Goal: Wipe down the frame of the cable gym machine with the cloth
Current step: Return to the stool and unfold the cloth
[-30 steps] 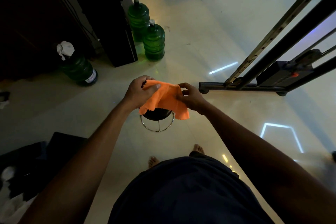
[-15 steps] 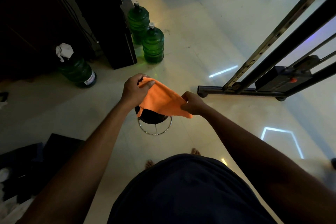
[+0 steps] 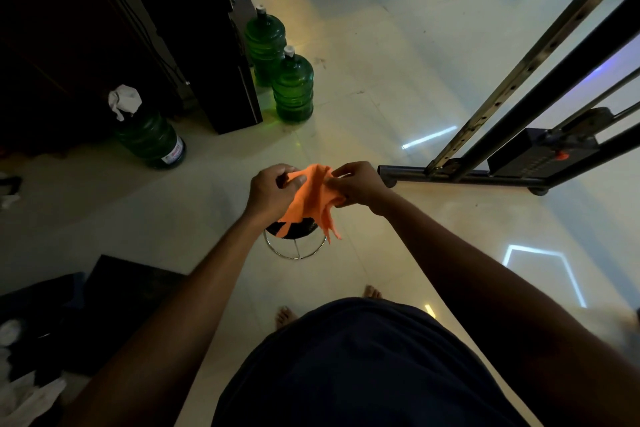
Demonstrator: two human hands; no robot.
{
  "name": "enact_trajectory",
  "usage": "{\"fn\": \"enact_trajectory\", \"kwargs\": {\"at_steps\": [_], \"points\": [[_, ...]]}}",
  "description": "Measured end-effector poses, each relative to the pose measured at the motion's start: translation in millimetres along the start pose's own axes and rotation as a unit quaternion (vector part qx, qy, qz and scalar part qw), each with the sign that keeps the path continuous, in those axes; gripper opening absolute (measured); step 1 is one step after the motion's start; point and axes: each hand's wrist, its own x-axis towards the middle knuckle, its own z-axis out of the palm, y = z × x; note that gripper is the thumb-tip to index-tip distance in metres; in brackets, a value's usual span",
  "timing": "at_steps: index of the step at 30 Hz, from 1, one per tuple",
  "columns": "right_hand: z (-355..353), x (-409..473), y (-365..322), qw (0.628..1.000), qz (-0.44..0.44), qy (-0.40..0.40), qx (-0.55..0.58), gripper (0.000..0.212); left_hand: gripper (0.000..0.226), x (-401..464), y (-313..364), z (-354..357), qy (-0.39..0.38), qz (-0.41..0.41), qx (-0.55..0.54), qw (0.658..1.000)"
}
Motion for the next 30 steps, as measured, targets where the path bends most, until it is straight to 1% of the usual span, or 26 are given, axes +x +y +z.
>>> {"fn": "enact_trajectory", "kwargs": {"at_steps": [2,4,6,7,8,10,11,12,13,15,16,17,18,20,21,22,24,25,26,27,28,29,30], "points": [[4,-2,-11,0.999,-0.001,-0.027,0.018,0.033,0.018,-5,4,5,-0.034,0.011,-0.014,0.999],[6,-6,-21,0.999,-0.004,-0.049,0.023,0.024,0.015,-9,5,7,-0.058,0.012,-0.027,0.998],[6,-11,-28,0.998,-0.013,-0.065,0.023,0.013,0.017,-11,6,4,-0.07,0.002,-0.029,0.997],[5,-14,-30,0.997,-0.02,-0.076,0.025,0.011,0.02,-11,5,2,-0.076,-0.005,-0.034,0.997],[6,-17,-34,0.995,-0.025,-0.09,0.029,0.015,0.024,-12,3,0,-0.083,-0.013,-0.042,0.996],[8,-25,-41,0.992,-0.021,-0.117,0.043,0.021,0.042,-16,2,-4,-0.095,-0.029,-0.058,0.993],[9,-28,-46,0.991,-0.018,-0.127,0.049,0.023,0.051,-17,2,-6,-0.093,-0.036,-0.063,0.993],[10,-31,-50,0.989,-0.015,-0.136,0.051,0.023,0.056,-18,2,-7,-0.085,-0.044,-0.065,0.993],[11,-34,-54,0.988,-0.01,-0.143,0.057,0.023,0.053,-19,1,-8,-0.073,-0.05,-0.064,0.994],[11,-35,-55,0.984,0.0,-0.155,0.087,0.022,0.029,-17,-2,-11,-0.041,-0.063,-0.076,0.994],[11,-33,-53,0.984,0.002,-0.148,0.1,0.025,0.018,-15,-4,-14,-0.028,-0.079,-0.109,0.99],[12,-31,-49,0.986,0.003,-0.129,0.11,0.028,0.014,-13,-6,-17,-0.022,-0.104,-0.161,0.981],[14,-29,-45,0.989,0.007,-0.1,0.113,0.033,0.014,-13,-8,-22,-0.022,-0.132,-0.225,0.965],[25,-31,-36,0.99,0.039,-0.061,0.119,0.042,0.017,-15,-8,-32,-0.036,-0.168,-0.351,0.921],[33,-33,-30,0.987,0.07,-0.066,0.131,0.047,0.016,-18,-7,-37,-0.047,-0.171,-0.404,0.898],[41,-35,-24,0.978,0.109,-0.09,0.154,0.054,0.016,-21,-5,-40,-0.058,-0.172,-0.447,0.876],[55,-38,-13,0.944,0.161,-0.16,0.241,0.066,0.012,-27,-7,-47,-0.073,-0.174,-0.488,0.852],[62,-38,-10,0.926,0.165,-0.182,0.288,0.071,0.011,-30,-11,-51,-0.073,-0.177,-0.491,0.85],[68,-38,-8,0.915,0.162,-0.186,0.32,0.071,0.012,-32,-17,-54,-0.068,-0.183,-0.487,0.851],[72,-39,-8,0.913,0.149,-0.178,0.336,0.064,0.009,-32,-25,-55,-0.062,-0.191,-0.473,0.858],[76,-40,-9,0.923,0.131,-0.155,0.328,0.052,0.007,-34,-33,-57,-0.055,-0.197,-0.456,0.866],[79,-39,-9,0.937,0.107,-0.122,0.309,0.041,0.011,-33,-42,-57,-0.045,-0.199,-0.434,0.878],[82,-38,-7,0.949,0.084,-0.097,0.289,0.035,0.014,-33,-53,-56,-0.03,-0.201,-0.406,0.891]]}}
